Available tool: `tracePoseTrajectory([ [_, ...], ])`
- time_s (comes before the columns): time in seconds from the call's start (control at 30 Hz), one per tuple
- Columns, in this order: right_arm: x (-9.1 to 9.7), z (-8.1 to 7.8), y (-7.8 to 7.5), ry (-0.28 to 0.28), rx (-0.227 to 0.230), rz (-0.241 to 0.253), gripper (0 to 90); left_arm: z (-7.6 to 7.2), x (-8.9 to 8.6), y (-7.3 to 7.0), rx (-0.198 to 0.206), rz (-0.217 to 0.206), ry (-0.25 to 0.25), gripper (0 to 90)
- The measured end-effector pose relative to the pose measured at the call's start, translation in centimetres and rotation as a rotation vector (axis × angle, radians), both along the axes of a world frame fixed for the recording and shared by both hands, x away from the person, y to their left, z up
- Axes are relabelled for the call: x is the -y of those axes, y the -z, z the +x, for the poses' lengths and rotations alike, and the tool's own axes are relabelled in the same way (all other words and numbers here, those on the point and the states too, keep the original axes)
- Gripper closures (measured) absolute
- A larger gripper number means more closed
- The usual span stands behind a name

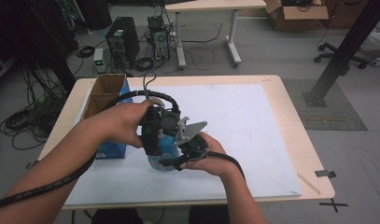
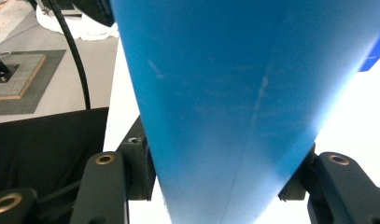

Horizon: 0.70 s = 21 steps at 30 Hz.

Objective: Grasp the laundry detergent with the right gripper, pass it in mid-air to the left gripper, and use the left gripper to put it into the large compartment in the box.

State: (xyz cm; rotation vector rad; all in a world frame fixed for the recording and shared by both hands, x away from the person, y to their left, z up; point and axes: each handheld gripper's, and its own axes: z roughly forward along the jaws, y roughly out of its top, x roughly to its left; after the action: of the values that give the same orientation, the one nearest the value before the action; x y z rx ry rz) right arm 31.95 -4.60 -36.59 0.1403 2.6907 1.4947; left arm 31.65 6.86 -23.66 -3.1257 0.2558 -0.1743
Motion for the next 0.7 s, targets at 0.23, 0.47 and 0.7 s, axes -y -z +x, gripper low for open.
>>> tracePoseTrajectory([
  [0.23,0.05,-0.18,-0.19,0.0,0.004,0.001,44.0,-0.16,0.07,-0.03,-0.016,-0.001,-0.012,36.2],
  [0.47,-0.2,-0.31,-0.38,-0.009,0.006,0.005,44.3,-0.2,-0.04,-0.08,-0.019,0.014,-0.03,37.3],
  [0.7,-0.3,-0.29,-0.7,-0.014,0.011,0.017,44.4,-0.06,-0.37,-0.42,-0.028,0.019,-0.05,37.9],
])
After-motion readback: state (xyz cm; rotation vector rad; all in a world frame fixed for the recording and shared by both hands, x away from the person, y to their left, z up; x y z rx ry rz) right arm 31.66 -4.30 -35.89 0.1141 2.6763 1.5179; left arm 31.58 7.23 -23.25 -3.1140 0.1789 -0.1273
